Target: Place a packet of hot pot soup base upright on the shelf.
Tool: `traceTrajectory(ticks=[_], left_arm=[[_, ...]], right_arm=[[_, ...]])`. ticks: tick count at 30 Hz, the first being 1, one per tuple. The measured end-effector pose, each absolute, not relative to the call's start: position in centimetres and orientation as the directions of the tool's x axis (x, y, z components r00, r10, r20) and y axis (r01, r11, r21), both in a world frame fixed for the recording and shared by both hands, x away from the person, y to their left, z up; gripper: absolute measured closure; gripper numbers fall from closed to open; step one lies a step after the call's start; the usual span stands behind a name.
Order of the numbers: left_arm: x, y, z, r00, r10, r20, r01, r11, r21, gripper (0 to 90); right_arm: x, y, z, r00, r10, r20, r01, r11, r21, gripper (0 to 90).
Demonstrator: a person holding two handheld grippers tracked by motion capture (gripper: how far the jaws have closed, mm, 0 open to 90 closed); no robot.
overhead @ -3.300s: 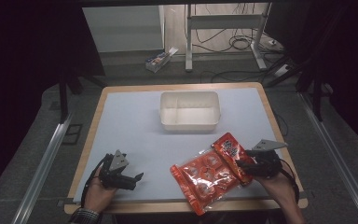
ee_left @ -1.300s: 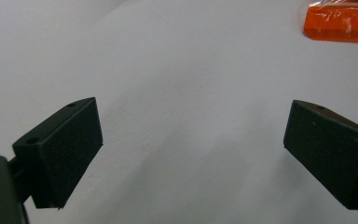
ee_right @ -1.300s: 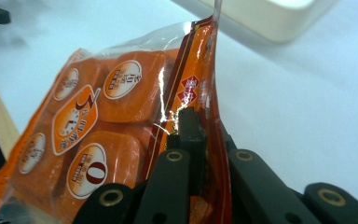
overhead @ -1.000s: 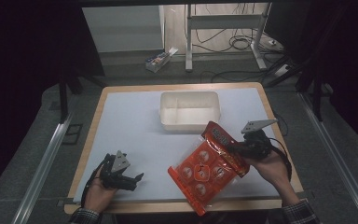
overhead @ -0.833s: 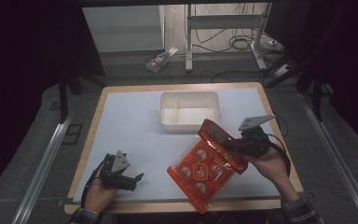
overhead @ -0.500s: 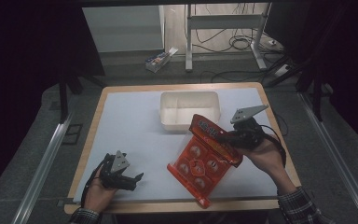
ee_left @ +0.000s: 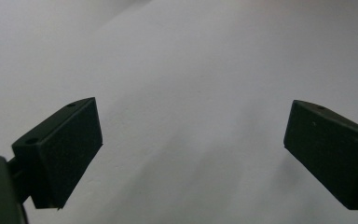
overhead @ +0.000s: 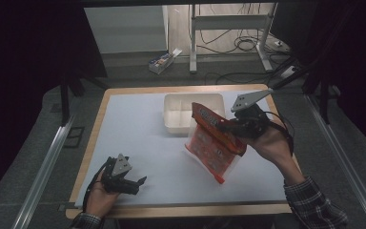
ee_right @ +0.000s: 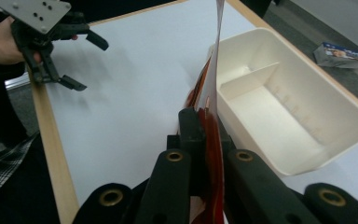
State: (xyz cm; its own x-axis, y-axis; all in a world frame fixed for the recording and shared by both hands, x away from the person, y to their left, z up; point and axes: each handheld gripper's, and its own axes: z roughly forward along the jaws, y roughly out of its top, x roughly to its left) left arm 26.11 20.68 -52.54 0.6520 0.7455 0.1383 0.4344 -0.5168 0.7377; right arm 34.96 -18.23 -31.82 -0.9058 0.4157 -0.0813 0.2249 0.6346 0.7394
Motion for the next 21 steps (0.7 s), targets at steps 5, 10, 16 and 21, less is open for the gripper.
traceTrajectory(ticks=[5, 10, 16, 21], left_arm=[[26.1, 20.7, -52.6, 0.649, 0.749, 0.132, 0.437, -0.51, 0.741, 3.8], [26.2, 20.6, -52.7, 0.651, 0.748, 0.127, 0.443, -0.51, 0.737, 3.8], [26.2, 20.7, -52.6, 0.649, 0.751, 0.118, 0.447, -0.502, 0.741, 3.7], [26.2, 20.8, -52.6, 0.649, 0.752, 0.115, 0.447, -0.5, 0.741, 3.7]], right_arm=[[35.6, -18.7, -30.9, -0.896, 0.432, -0.103, 0.222, 0.637, 0.738, 88.8], [36.2, -19.4, -29.5, -0.884, 0.451, -0.123, 0.224, 0.64, 0.735, 88.8], [37.2, -19.7, -28.4, -0.88, 0.461, -0.116, 0.232, 0.63, 0.741, 88.8], [38.3, -19.4, -27.5, -0.874, 0.467, -0.133, 0.228, 0.637, 0.737, 88.8]])
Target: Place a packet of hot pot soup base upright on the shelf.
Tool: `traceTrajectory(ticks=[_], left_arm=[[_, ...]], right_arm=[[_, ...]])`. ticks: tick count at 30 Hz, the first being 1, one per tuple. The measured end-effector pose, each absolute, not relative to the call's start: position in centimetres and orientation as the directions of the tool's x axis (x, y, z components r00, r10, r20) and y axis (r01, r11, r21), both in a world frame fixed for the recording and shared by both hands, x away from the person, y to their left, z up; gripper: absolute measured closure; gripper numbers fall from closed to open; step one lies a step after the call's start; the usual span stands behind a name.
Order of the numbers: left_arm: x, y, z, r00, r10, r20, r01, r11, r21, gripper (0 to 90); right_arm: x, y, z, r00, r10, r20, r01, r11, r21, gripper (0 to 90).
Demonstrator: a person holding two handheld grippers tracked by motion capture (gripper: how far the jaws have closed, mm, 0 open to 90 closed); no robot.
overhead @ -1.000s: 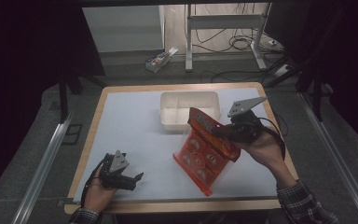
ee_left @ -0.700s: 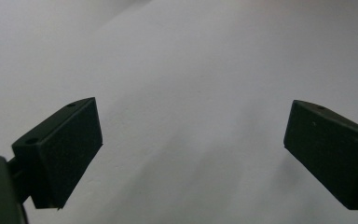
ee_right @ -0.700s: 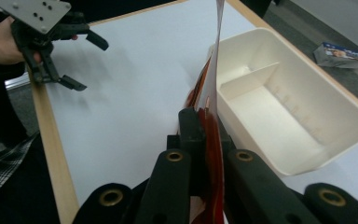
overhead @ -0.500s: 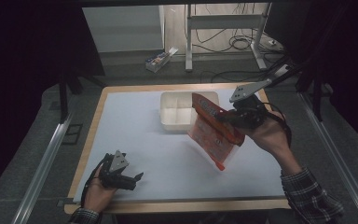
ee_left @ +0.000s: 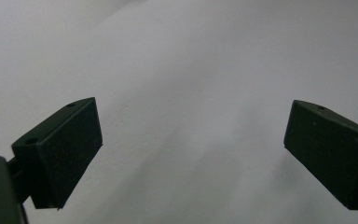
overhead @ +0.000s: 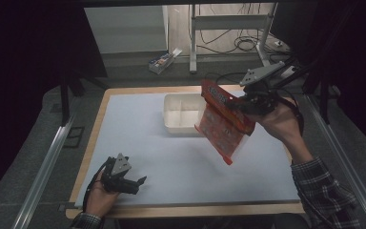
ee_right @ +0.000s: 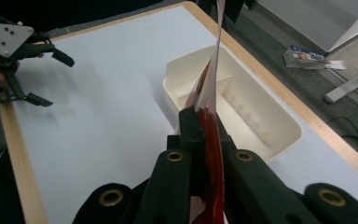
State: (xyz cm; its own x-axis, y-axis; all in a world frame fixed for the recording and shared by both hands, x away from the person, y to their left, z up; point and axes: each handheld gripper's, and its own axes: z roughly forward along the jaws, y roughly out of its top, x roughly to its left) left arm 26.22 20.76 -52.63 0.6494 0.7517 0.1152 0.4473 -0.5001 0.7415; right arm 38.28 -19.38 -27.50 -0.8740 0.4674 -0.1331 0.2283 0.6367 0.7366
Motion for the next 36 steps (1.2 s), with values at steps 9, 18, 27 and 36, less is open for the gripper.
traceTrajectory(ticks=[9, 18, 27, 36], left_arm=[[26.2, 20.8, -52.6, 0.649, 0.752, 0.116, 0.447, -0.5, 0.741, 3.7], [26.2, 20.9, -52.6, 0.648, 0.752, 0.117, 0.446, -0.5, 0.742, 3.8], [26.2, 20.8, -52.6, 0.647, 0.754, 0.112, 0.447, -0.495, 0.745, 3.8], [26.2, 20.8, -52.7, 0.648, 0.753, 0.114, 0.447, -0.498, 0.743, 3.8]], right_arm=[[40.9, -18.4, -25.7, -0.862, 0.483, -0.157, 0.218, 0.63, 0.745, 88.8], [43.5, -17.1, -24.6, -0.854, 0.485, -0.189, 0.2, 0.641, 0.741, 88.8], [46.9, -16.5, -24.5, -0.852, 0.487, -0.191, 0.2, 0.642, 0.74, 88.7], [49.9, -15.3, -25.1, -0.866, 0.45, -0.218, 0.173, 0.677, 0.715, 88.7]])
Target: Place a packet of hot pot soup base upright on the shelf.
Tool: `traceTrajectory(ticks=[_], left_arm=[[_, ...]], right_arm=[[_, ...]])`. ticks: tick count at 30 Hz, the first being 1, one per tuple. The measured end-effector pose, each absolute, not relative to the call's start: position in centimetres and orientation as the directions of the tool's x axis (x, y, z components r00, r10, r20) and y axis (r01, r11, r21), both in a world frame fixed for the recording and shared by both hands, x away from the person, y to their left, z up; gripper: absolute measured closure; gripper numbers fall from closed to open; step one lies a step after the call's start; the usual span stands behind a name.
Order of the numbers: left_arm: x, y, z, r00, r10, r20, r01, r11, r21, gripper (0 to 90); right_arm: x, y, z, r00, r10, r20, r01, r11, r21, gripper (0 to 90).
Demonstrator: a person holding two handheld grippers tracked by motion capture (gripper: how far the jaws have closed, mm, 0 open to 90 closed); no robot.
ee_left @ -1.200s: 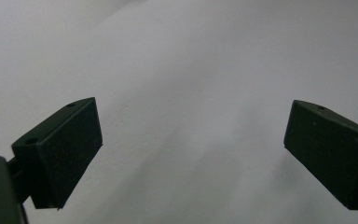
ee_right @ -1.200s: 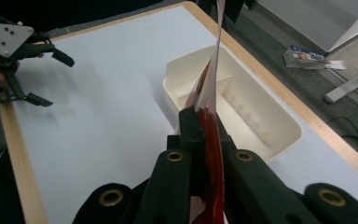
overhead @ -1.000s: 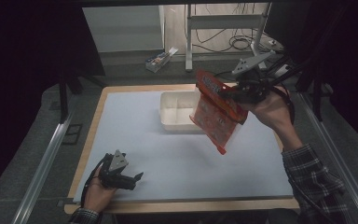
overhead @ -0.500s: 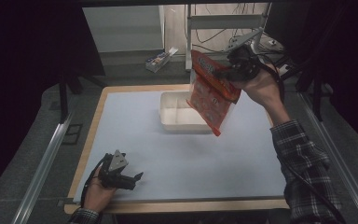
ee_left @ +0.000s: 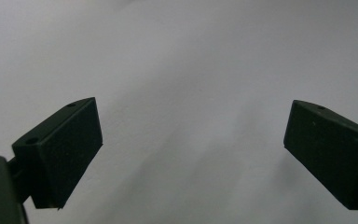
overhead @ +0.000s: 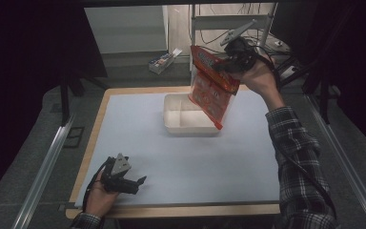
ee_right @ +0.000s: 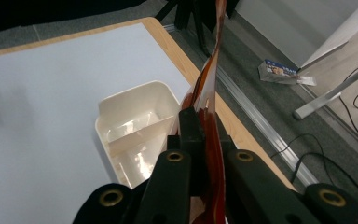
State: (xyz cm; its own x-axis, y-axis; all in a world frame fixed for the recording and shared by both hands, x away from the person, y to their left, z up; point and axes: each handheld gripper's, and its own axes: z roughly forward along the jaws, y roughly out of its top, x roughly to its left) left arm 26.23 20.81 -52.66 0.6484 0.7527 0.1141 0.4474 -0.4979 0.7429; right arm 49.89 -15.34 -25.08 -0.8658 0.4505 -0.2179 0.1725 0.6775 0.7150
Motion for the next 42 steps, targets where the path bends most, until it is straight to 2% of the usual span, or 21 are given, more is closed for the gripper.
traceTrajectory(ticks=[11, 22, 32, 38, 42], left_arm=[[26.2, 20.8, -52.7, 0.649, 0.752, 0.115, 0.446, -0.499, 0.743, 3.9], [26.2, 20.7, -52.7, 0.649, 0.751, 0.118, 0.444, -0.5, 0.744, 3.9], [26.2, 20.7, -52.7, 0.649, 0.753, 0.112, 0.447, -0.496, 0.745, 3.9], [26.2, 20.7, -52.7, 0.649, 0.752, 0.112, 0.446, -0.496, 0.745, 3.9], [26.2, 20.7, -52.7, 0.65, 0.751, 0.116, 0.446, -0.5, 0.742, 3.9]], right_arm=[[52.9, -13.6, -26.6, -0.87, 0.421, -0.256, 0.154, 0.726, 0.67, 88.6], [53.9, -12.5, -27.1, -0.856, 0.435, -0.279, 0.163, 0.74, 0.652, 88.6], [54.0, -11.7, -26.3, -0.856, 0.402, -0.324, 0.128, 0.774, 0.62, 88.6], [54.7, -12.1, -28.2, -0.862, 0.412, -0.297, 0.153, 0.769, 0.621, 88.6], [55.2, -12.2, -30.8, -0.873, 0.413, -0.26, 0.181, 0.768, 0.614, 88.5]])
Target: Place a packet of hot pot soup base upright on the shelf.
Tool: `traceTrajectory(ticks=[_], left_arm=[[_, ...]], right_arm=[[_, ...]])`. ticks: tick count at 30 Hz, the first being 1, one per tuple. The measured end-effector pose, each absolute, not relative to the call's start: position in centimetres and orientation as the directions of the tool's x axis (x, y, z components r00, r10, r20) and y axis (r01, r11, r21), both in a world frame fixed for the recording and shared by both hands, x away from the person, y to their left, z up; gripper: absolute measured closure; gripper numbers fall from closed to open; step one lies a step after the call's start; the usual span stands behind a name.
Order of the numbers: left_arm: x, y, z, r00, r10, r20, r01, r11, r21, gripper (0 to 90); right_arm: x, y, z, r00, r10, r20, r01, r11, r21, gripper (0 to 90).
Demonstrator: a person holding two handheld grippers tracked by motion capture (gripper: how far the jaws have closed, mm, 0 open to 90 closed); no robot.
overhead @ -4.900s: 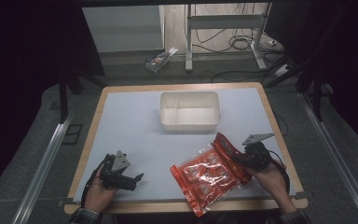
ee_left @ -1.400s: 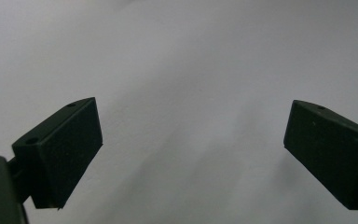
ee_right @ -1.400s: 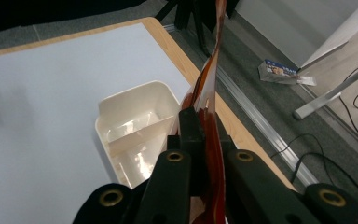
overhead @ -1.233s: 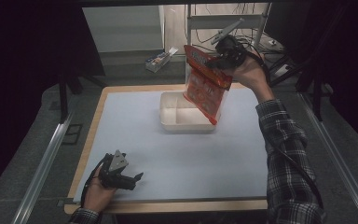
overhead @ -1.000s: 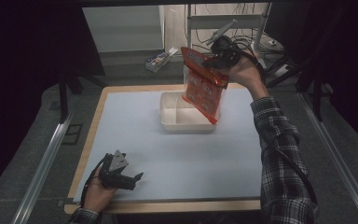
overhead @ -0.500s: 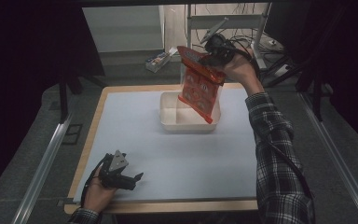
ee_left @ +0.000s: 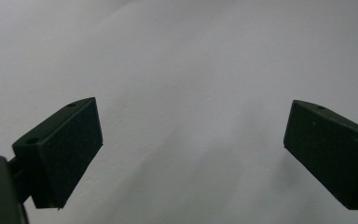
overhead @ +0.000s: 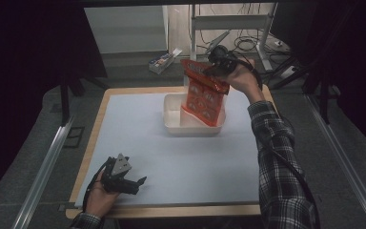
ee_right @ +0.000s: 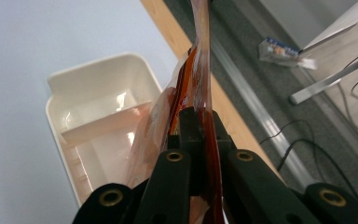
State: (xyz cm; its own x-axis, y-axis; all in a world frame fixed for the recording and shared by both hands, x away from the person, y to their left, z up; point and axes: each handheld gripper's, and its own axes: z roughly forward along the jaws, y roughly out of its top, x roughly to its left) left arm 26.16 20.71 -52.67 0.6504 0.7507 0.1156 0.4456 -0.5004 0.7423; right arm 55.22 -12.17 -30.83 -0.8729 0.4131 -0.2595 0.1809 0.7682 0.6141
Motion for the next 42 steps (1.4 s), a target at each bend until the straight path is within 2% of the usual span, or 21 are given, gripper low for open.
traceTrajectory(ticks=[7, 10, 14, 18, 20, 21, 22, 23, 25, 26, 28, 29, 38, 42], left_arm=[[26.2, 20.7, -52.7, 0.651, 0.75, 0.113, 0.448, -0.5, 0.741, 3.9], [26.1, 20.6, -52.7, 0.653, 0.748, 0.119, 0.445, -0.506, 0.739, 4.0], [26.1, 20.6, -52.7, 0.653, 0.748, 0.119, 0.446, -0.508, 0.737, 4.0], [26.1, 20.6, -52.7, 0.652, 0.748, 0.123, 0.445, -0.509, 0.736, 4.0], [26.1, 20.6, -52.7, 0.652, 0.749, 0.123, 0.445, -0.509, 0.737, 4.0], [26.1, 20.6, -52.7, 0.651, 0.749, 0.121, 0.445, -0.506, 0.739, 3.9], [26.1, 20.6, -52.7, 0.651, 0.749, 0.121, 0.445, -0.506, 0.739, 3.8], [26.2, 20.7, -52.6, 0.653, 0.75, 0.108, 0.446, -0.496, 0.745, 3.6], [26.2, 20.7, -52.6, 0.653, 0.75, 0.102, 0.446, -0.491, 0.749, 3.3], [26.1, 20.7, -52.5, 0.653, 0.751, 0.095, 0.447, -0.485, 0.752, 3.3], [26.1, 20.7, -52.5, 0.653, 0.752, 0.091, 0.449, -0.481, 0.753, 3.1], [26.1, 20.8, -52.5, 0.654, 0.751, 0.086, 0.449, -0.477, 0.755, 2.7], [26.2, 21.2, -52.2, 0.665, 0.746, -0.016, 0.46, -0.393, 0.796, 0.0], [26.2, 21.3, -52.2, 0.669, 0.742, -0.038, 0.457, -0.371, 0.808, 0.0]], right_arm=[[55.6, -13.8, -31.3, -0.835, 0.494, -0.243, 0.221, 0.705, 0.674, 85.4], [55.8, -15.2, -31.0, -0.81, 0.547, -0.213, 0.253, 0.653, 0.714, 78.7], [55.8, -15.4, -31.4, -0.799, 0.557, -0.226, 0.266, 0.665, 0.698, 71.6], [56.0, -15.3, -32.0, -0.787, 0.576, -0.222, 0.285, 0.658, 0.697, 58.1], [56.0, -15.2, -32.0, -0.786, 0.577, -0.222, 0.289, 0.66, 0.694, 55.0], [56.1, -15.1, -32.2, -0.783, 0.577, -0.231, 0.287, 0.666, 0.689, 46.9], [56.1, -15.1, -32.2, -0.783, 0.577, -0.231, 0.287, 0.666, 0.689, 46.9], [56.1, -15.0, -32.2, -0.775, 0.585, -0.24, 0.285, 0.662, 0.693, 40.6], [56.2, -15.0, -32.2, -0.771, 0.588, -0.244, 0.285, 0.661, 0.694, 38.0], [56.2, -15.0, -32.2, -0.76, 0.605, -0.239, 0.298, 0.651, 0.698, 32.9], [56.2, -15.1, -32.2, -0.754, 0.612, -0.238, 0.304, 0.646, 0.7, 30.8], [56.1, -15.1, -32.1, -0.749, 0.62, -0.232, 0.307, 0.636, 0.708, 26.3], [55.6, -15.8, -30.9, -0.75, 0.627, -0.209, 0.3, 0.605, 0.738, 11.8], [55.4, -16.3, -30.6, -0.746, 0.641, -0.183, 0.315, 0.581, 0.751, 8.8]])
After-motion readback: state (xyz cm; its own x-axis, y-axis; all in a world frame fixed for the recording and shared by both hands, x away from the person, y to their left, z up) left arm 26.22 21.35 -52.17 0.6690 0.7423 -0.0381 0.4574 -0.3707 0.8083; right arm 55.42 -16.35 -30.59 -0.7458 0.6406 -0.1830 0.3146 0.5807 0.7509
